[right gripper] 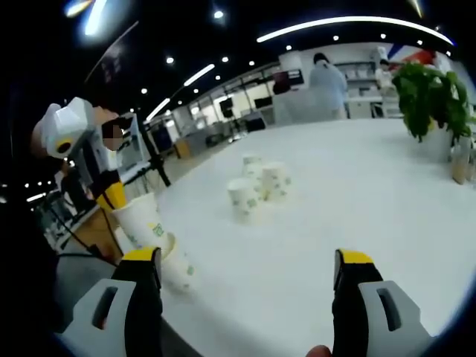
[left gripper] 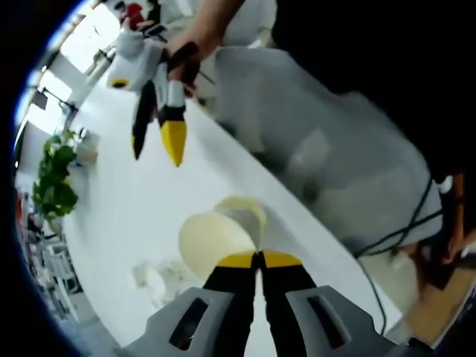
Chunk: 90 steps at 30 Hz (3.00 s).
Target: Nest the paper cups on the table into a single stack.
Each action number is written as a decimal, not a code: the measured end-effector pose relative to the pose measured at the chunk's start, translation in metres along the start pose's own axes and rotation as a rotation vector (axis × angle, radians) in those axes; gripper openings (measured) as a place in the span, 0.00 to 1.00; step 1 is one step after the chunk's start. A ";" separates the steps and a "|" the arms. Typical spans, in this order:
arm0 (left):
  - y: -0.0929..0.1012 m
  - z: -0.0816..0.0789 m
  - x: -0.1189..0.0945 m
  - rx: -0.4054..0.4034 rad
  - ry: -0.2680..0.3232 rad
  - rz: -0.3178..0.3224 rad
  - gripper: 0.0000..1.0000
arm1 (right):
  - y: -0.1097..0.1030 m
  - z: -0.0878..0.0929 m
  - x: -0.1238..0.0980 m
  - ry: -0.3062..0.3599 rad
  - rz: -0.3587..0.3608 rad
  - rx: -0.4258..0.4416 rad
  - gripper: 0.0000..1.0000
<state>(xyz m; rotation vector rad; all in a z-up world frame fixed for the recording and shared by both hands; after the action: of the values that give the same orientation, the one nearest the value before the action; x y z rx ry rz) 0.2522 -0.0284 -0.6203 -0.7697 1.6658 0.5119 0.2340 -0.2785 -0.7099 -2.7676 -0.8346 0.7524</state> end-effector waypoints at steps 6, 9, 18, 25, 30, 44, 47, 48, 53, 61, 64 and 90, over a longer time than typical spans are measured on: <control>-0.003 0.003 0.008 -0.017 -0.008 0.004 0.00 | 0.000 0.000 0.000 0.000 0.000 0.004 0.95; -0.003 0.003 0.010 -0.017 -0.010 0.004 0.00 | 0.001 0.000 0.000 -0.001 0.000 0.003 0.95; -0.004 0.003 0.017 -0.006 -0.009 0.012 0.01 | 0.003 0.001 -0.001 0.002 0.001 0.014 0.94; -0.003 0.006 0.021 0.042 -0.009 0.011 0.01 | 0.003 0.003 -0.003 0.004 0.004 0.020 0.94; -0.004 0.006 0.025 0.043 0.004 0.005 0.01 | 0.004 0.004 -0.003 0.004 0.007 0.023 0.94; -0.007 0.007 0.025 0.078 0.011 -0.020 0.08 | 0.004 0.001 -0.002 0.008 0.002 0.022 0.94; -0.006 0.007 0.027 0.076 0.013 -0.014 0.08 | 0.004 0.001 -0.003 0.007 0.002 0.021 0.94; -0.006 0.007 0.028 0.073 0.012 -0.012 0.08 | 0.004 0.002 -0.003 0.007 0.002 0.021 0.94; -0.002 0.008 0.036 0.048 0.014 0.004 0.10 | 0.005 0.004 -0.004 0.004 0.002 0.024 0.94; 0.000 0.005 0.037 0.047 0.039 0.005 0.08 | 0.005 0.005 -0.006 0.000 0.002 0.024 0.94; -0.001 0.006 0.035 0.041 0.036 -0.003 0.08 | 0.004 0.004 -0.006 0.000 0.000 0.021 0.94; 0.000 0.021 -0.021 -0.211 0.262 -0.212 0.09 | -0.005 -0.013 -0.002 0.000 -0.010 -0.027 0.94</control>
<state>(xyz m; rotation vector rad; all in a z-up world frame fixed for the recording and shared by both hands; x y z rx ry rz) 0.2692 -0.0096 -0.6052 -1.1966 1.7604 0.4554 0.2366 -0.2754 -0.6965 -2.7851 -0.8641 0.7452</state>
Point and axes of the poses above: the point that each gripper's makers call its tool centre point, and the gripper's own axes: x roughly forward along the fingers, y roughly to its right, z roughly out of its underside, the point moved 10 cm from there along -x, roughly backward along the fingers, and after that the axes turned 3 degrees about z, right-handed, at the moved point
